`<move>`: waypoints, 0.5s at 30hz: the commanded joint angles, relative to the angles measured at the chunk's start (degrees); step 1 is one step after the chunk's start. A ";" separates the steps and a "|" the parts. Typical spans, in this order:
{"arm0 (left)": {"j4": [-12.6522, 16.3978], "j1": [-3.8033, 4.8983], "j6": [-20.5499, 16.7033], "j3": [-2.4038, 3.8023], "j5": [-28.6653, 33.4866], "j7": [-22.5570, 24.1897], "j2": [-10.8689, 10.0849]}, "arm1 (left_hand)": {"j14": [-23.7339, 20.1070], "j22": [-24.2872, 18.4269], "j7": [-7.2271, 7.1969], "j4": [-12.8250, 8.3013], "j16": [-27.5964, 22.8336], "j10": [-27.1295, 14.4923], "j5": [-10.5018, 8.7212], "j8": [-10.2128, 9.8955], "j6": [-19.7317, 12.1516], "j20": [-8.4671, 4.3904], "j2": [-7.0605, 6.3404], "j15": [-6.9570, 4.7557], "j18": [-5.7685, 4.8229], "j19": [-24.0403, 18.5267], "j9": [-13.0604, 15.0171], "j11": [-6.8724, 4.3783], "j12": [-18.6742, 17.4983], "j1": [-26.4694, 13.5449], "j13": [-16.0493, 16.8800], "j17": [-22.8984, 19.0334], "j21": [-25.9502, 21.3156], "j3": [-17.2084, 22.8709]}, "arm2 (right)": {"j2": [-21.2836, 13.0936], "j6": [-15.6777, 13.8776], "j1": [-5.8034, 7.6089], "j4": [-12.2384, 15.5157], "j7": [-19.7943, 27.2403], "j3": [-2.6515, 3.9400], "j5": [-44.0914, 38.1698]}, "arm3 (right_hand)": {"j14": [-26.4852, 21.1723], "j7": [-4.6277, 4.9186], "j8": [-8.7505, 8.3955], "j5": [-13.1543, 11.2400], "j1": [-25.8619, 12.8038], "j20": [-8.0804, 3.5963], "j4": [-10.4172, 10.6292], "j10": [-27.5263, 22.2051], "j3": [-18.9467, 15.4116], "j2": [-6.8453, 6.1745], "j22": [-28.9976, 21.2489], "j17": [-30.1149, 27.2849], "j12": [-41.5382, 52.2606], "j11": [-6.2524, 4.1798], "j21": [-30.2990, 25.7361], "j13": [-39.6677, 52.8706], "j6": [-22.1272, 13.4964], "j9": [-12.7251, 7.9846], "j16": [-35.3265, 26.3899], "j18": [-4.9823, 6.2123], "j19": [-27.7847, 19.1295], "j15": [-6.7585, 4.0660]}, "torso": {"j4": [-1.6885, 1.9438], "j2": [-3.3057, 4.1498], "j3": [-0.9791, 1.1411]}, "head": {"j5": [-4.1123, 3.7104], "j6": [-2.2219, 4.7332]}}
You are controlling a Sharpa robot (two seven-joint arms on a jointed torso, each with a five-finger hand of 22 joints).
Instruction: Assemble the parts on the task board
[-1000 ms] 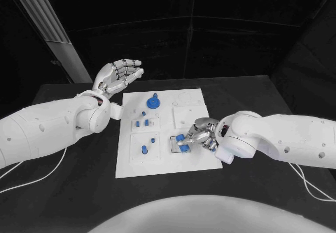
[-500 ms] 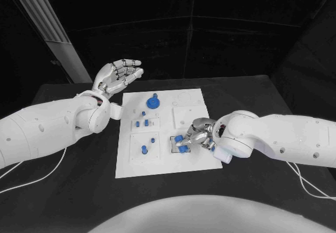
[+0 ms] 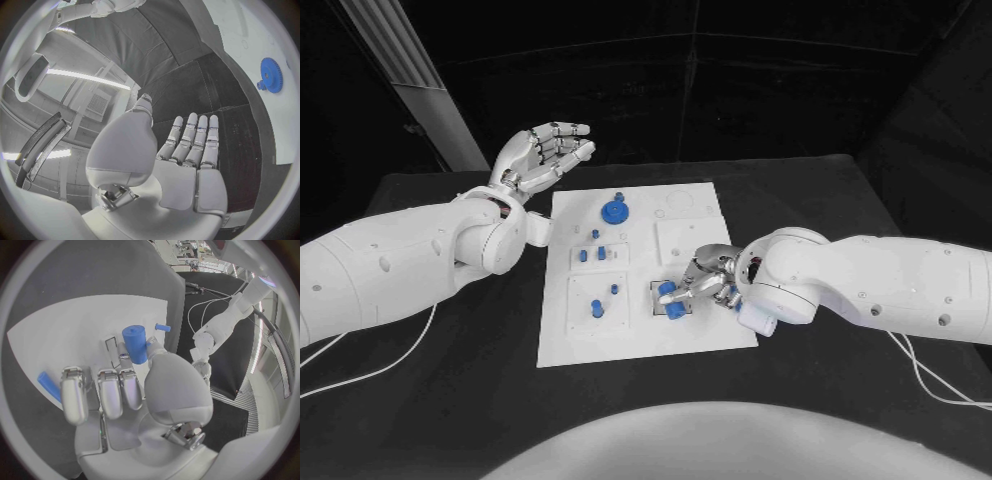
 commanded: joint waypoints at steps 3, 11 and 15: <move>0.10 0.08 0.56 0.04 0.11 10.59 -0.07 | -0.49 -0.05 7.57 0.02 0.21 -0.35 0.32 0.35 -0.36 0.14 0.45 -0.02 -0.62 -0.12 -0.05 0.16 0.20 -0.05 -0.06 -0.05 -0.23 0.39 | 0.25 0.98 0.05 -0.07 -0.46 0.02 -1.66 | 5.85 0.14 -0.43 -0.26 -1.06 0.26 0.67 5.96 -1.54 -0.56 15.10 15.09 0.15 0.02 0.18 15.07 -0.10 -0.01 0.14 -0.85 6.04 0.11 | 0.00 0.02 -0.03 | -0.04 -0.01; 0.14 0.09 0.57 0.04 0.11 10.58 -0.08 | -0.50 -0.07 7.57 0.02 0.29 -0.36 0.33 0.44 -0.40 0.15 0.52 -0.02 -0.64 -0.16 -0.07 0.16 0.30 -0.04 -0.09 -0.13 -0.24 0.40 | 0.54 0.86 0.04 -0.37 -0.60 0.01 -2.67 | 5.85 0.24 -0.98 -0.30 -2.17 0.20 2.15 5.96 -4.20 -0.73 15.10 15.09 0.15 0.08 0.18 15.07 -0.41 -0.03 0.14 -0.85 6.04 0.08 | 0.01 0.03 0.01 | 0.02 -0.01; 0.15 0.09 0.58 0.04 0.11 10.58 -0.08 | -0.50 -0.07 7.57 0.02 0.29 -0.36 0.33 0.44 -0.40 0.15 0.52 -0.02 -0.64 -0.16 -0.07 0.16 0.30 -0.04 -0.09 -0.13 -0.24 0.40 | 0.72 0.78 0.03 -0.44 -0.60 0.01 -3.04 | 5.85 0.34 -1.21 -0.31 -2.47 0.22 2.72 5.96 -5.26 -0.83 15.10 15.09 0.15 0.13 0.18 15.07 -0.70 -0.05 0.14 -0.85 6.04 0.09 | 0.01 -0.01 0.01 | 0.03 -0.01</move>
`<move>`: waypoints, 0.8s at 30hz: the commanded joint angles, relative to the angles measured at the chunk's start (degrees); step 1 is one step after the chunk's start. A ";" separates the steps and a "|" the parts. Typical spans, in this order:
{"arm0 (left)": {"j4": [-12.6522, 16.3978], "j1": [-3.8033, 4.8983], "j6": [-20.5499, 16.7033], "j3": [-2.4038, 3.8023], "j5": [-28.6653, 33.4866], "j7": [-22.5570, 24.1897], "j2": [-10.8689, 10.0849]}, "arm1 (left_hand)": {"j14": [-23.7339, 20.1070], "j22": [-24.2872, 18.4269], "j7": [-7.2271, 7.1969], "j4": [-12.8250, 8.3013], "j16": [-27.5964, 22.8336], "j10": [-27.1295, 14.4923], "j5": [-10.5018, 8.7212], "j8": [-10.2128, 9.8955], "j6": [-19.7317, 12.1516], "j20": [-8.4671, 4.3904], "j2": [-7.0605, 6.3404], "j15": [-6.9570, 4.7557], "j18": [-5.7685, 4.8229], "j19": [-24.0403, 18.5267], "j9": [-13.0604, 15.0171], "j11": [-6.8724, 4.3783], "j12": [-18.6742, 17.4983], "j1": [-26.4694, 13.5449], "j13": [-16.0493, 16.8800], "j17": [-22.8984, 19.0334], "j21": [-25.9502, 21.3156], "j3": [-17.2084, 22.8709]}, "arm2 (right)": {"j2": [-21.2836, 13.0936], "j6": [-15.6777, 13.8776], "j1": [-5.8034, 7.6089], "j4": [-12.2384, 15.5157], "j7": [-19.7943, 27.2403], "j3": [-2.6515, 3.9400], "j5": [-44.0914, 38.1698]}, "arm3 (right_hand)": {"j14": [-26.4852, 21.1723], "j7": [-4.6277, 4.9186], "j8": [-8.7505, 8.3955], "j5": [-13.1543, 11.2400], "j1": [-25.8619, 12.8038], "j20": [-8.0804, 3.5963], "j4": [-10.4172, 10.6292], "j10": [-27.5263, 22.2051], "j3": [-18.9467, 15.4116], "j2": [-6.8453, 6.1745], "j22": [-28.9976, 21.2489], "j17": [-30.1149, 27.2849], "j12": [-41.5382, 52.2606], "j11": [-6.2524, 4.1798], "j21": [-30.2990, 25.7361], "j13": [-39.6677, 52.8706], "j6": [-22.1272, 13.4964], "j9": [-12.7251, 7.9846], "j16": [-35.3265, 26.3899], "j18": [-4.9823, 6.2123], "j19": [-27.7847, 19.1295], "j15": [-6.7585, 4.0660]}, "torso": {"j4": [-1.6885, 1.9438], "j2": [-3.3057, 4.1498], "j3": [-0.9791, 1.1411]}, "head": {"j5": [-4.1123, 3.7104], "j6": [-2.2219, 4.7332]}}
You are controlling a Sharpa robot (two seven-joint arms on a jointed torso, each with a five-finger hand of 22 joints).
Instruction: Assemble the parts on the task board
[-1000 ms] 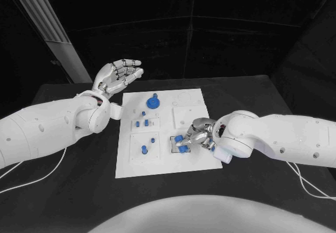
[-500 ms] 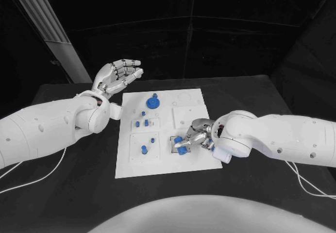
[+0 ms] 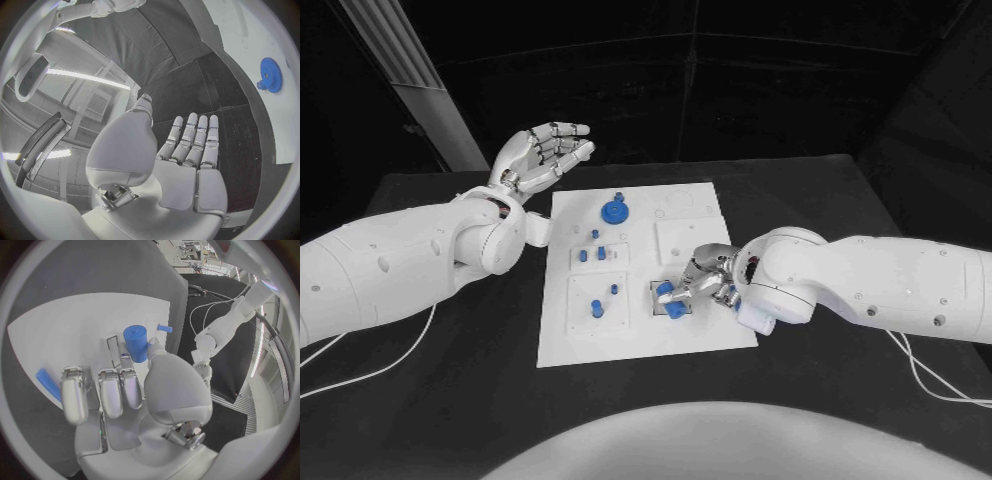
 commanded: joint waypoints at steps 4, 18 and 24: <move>0.15 0.09 0.54 0.04 0.11 10.58 -0.02 | -0.50 -0.08 7.57 0.02 0.29 -0.37 0.33 0.20 -0.41 0.15 0.52 -0.02 -0.64 -0.16 -0.07 0.16 0.30 -0.04 -0.09 -0.05 -0.24 0.40 | 0.24 0.29 0.05 -0.01 -0.16 0.02 -1.44 | 5.85 0.10 -0.41 -0.33 -1.18 0.22 1.02 5.96 -2.04 -0.01 15.10 15.09 0.15 0.21 0.18 15.08 -0.66 -0.07 0.14 -0.86 6.04 0.14 | 0.03 0.02 0.03 | 0.12 -0.01; 0.22 0.09 0.61 0.04 0.11 10.56 -0.04 | -0.50 -0.08 7.57 0.02 0.29 -0.37 0.33 0.20 -0.41 0.15 0.52 -0.02 -0.64 -0.16 -0.07 0.16 0.30 -0.04 -0.09 -0.05 -0.24 0.40 | 0.07 -0.59 0.03 0.21 -0.06 0.01 -1.56 | 5.85 0.10 -0.43 -0.36 -2.69 0.20 2.81 5.96 -5.53 0.16 15.10 15.09 0.15 0.23 0.18 15.08 -0.77 0.06 0.14 -0.86 6.04 0.07 | -0.01 0.02 0.02 | 0.12 -0.01; 0.28 0.09 0.66 0.04 0.11 10.55 -0.20 | -0.50 -0.09 7.57 0.01 0.38 -0.38 0.35 0.31 -0.43 0.14 0.59 -0.02 -0.64 -0.20 -0.09 0.15 0.41 -0.01 -0.12 -0.15 -0.25 0.41 | -1.10 -2.81 0.01 1.44 0.65 0.01 -2.03 | 5.85 -1.08 2.06 -0.32 -3.99 -0.32 2.78 5.96 -7.85 1.14 15.10 15.09 0.15 -0.72 0.18 15.08 2.73 1.41 0.14 -0.86 6.04 -0.71 | -0.07 0.01 0.06 | 0.24 -0.01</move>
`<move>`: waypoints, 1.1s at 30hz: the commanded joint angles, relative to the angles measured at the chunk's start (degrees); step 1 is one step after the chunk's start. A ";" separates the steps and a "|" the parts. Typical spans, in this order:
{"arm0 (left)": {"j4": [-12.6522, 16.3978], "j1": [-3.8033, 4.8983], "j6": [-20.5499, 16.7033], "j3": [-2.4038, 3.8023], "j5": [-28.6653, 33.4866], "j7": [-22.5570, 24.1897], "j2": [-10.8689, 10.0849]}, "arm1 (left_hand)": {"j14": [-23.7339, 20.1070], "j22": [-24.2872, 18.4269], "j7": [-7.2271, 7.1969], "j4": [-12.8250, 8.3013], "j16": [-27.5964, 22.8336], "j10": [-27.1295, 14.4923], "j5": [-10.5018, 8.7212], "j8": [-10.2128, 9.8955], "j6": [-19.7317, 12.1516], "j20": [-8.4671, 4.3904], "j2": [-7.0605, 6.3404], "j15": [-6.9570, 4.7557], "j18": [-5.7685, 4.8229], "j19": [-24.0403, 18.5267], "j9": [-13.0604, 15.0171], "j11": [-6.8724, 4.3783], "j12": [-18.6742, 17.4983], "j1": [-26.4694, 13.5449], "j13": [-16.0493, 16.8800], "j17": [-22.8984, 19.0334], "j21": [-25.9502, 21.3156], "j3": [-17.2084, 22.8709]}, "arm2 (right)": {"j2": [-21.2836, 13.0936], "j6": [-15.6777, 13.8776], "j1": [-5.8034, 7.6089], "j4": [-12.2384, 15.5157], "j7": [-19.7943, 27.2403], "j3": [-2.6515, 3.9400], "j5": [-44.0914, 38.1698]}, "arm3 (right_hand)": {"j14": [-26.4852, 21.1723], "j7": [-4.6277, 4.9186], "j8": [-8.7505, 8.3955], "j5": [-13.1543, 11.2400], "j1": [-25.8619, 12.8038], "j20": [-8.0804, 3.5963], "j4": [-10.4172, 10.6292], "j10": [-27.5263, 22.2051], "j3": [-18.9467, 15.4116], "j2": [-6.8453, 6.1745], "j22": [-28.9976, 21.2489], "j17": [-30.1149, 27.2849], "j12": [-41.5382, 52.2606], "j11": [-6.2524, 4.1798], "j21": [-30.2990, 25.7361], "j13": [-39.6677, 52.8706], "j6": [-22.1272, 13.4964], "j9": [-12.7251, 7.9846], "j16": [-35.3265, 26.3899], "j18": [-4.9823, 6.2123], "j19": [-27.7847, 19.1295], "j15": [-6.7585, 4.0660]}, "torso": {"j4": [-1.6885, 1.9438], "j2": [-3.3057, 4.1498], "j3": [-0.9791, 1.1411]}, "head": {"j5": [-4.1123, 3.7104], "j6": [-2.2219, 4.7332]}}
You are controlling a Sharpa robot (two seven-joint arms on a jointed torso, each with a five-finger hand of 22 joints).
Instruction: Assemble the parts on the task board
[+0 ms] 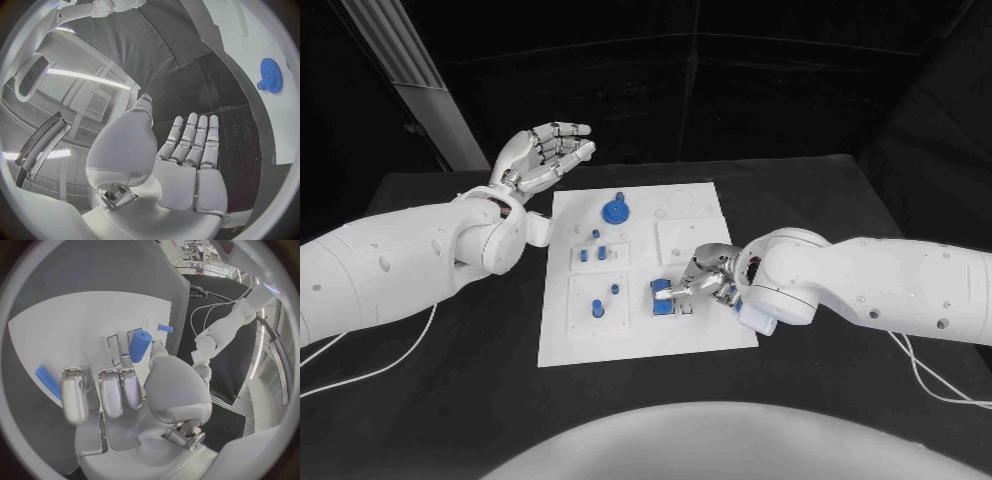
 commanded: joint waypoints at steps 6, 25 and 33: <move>0.09 0.08 0.68 0.04 0.11 10.49 -0.17 | -0.50 -0.05 7.57 0.01 0.38 -0.38 0.35 0.31 -0.43 0.14 0.59 -0.02 -0.64 -0.20 -0.10 0.15 0.20 -0.02 -0.05 -0.05 -0.25 0.41 | -3.40 -3.20 0.07 3.41 1.47 0.04 -0.81 | 5.93 -2.38 6.25 -0.32 -0.43 -1.82 -0.05 5.97 -2.83 0.98 15.10 15.09 0.15 -2.45 0.18 15.07 3.96 4.01 0.14 -0.85 6.04 -2.24 | 0.03 -0.06 -0.04 | 0.07 -0.01; -0.11 0.02 0.89 0.04 0.11 10.35 0.04 | -0.51 -0.07 7.57 0.01 0.49 -0.41 0.38 0.43 -0.48 0.15 0.73 -0.02 -0.65 -0.24 -0.12 0.15 0.32 0.01 -0.09 -0.17 -0.26 0.44 | -3.14 4.39 0.08 3.06 -1.29 0.04 -0.64 | 5.93 -6.43 39.11 -0.30 1.42 -5.45 -0.04 5.97 -9.25 7.61 15.10 15.09 0.15 -6.27 0.18 15.07 -10.00 34.45 0.14 -0.85 6.04 -5.75 | 0.18 -0.05 -0.05 | -0.31 -0.01; -0.05 0.02 0.85 0.04 0.11 10.30 -0.08 | -0.51 -0.07 7.57 0.01 0.49 -0.41 0.38 0.43 -0.48 0.15 0.73 -0.02 -0.65 -0.24 -0.12 0.15 0.32 0.01 -0.09 -0.17 -0.26 0.44 | -1.30 5.44 0.06 1.40 -1.68 0.02 -0.63 | 5.93 -6.53 39.81 -0.29 2.07 -5.50 -0.16 5.97 -9.34 8.48 15.10 15.09 0.15 -6.36 0.18 15.07 -10.46 35.40 0.14 -0.85 6.04 -5.80 | 0.10 0.02 -0.03 | -0.25 -0.01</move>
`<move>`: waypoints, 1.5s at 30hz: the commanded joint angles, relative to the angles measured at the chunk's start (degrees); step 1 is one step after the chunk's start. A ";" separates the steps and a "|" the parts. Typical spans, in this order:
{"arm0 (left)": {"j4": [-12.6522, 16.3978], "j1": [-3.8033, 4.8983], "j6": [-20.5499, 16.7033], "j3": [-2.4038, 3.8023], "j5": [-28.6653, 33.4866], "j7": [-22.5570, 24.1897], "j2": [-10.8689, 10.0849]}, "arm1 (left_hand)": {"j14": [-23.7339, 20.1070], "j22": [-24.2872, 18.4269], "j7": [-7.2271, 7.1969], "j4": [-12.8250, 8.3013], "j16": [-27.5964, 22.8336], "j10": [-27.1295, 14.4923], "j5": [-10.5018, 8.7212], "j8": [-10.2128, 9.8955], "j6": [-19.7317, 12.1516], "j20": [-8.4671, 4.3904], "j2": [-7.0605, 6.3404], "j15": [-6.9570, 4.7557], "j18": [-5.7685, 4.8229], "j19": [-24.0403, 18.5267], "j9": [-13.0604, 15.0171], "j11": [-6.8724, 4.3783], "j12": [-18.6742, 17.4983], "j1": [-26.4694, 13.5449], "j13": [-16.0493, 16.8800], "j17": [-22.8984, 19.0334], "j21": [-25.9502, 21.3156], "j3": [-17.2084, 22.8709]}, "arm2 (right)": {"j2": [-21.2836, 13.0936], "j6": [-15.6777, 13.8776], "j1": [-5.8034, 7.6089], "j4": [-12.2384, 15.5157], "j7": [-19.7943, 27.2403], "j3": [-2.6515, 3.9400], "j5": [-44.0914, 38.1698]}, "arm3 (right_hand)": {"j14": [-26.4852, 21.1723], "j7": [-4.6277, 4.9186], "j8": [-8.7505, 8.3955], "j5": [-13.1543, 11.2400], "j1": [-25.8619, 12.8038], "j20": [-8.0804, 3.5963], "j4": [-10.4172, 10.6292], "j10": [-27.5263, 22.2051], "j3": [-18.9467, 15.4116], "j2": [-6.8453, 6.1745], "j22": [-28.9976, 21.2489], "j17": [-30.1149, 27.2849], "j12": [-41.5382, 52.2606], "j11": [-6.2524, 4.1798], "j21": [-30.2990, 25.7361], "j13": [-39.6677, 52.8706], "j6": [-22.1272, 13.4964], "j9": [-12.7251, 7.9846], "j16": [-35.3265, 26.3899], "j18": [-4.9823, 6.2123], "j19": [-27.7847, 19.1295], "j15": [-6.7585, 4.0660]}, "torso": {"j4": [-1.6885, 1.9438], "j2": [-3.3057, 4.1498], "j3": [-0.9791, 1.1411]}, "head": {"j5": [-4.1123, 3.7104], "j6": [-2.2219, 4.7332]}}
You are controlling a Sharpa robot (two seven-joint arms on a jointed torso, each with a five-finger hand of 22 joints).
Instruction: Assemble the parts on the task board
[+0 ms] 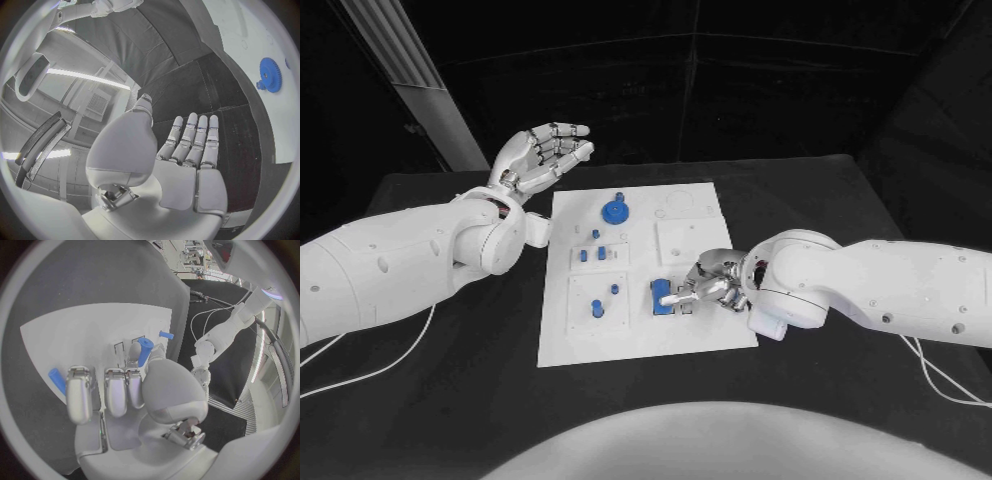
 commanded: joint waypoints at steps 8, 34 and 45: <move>0.10 0.07 0.61 0.04 0.11 10.30 0.00 | -0.51 -0.08 7.57 0.01 0.21 -0.41 0.38 0.21 -0.49 0.14 0.73 -0.02 -0.65 -0.24 -0.08 0.15 0.32 0.01 -0.05 -0.05 -0.26 0.44 | 1.36 1.88 0.05 -0.96 -0.55 0.00 -0.07 | 5.95 -0.02 0.47 -0.01 0.07 -0.56 0.03 6.07 -0.37 1.17 15.09 15.09 0.13 -0.35 0.18 14.97 -0.63 0.49 0.14 -0.86 6.04 -0.44 | -0.05 0.06 0.01 | 0.01 -0.01; 0.07 0.07 0.63 0.04 0.11 10.27 0.07 | -0.53 -0.10 7.57 0.01 0.28 -0.44 0.39 0.30 -0.53 0.14 0.80 -0.02 -0.65 -0.27 -0.11 0.15 0.42 0.02 -0.09 -0.15 -0.27 0.45 | 2.15 1.79 0.04 -2.20 -1.04 -0.01 -0.67 | 5.95 -0.29 0.67 2.81 7.49 -0.54 -1.19 6.07 2.52 6.11 15.09 15.09 0.13 -0.53 0.18 14.97 -1.58 2.94 0.14 -0.86 6.04 -0.46 | -0.03 0.04 0.01 | -0.02 -0.01; 0.03 0.07 0.80 0.04 0.11 10.21 0.02 | -0.53 -0.10 7.57 0.01 0.28 -0.44 0.39 0.30 -0.53 0.14 0.80 -0.02 -0.65 -0.27 -0.11 0.15 0.42 0.02 -0.09 -0.15 -0.27 0.45 | -0.20 -3.25 0.03 0.14 1.92 0.00 -0.69 | 5.95 0.29 -0.90 3.48 8.10 -0.51 -1.06 6.07 1.27 4.11 15.09 15.09 0.13 -0.12 0.18 14.97 -2.97 2.76 0.14 -0.86 6.04 -0.38 | -0.16 -0.01 0.05 | -0.14 -0.01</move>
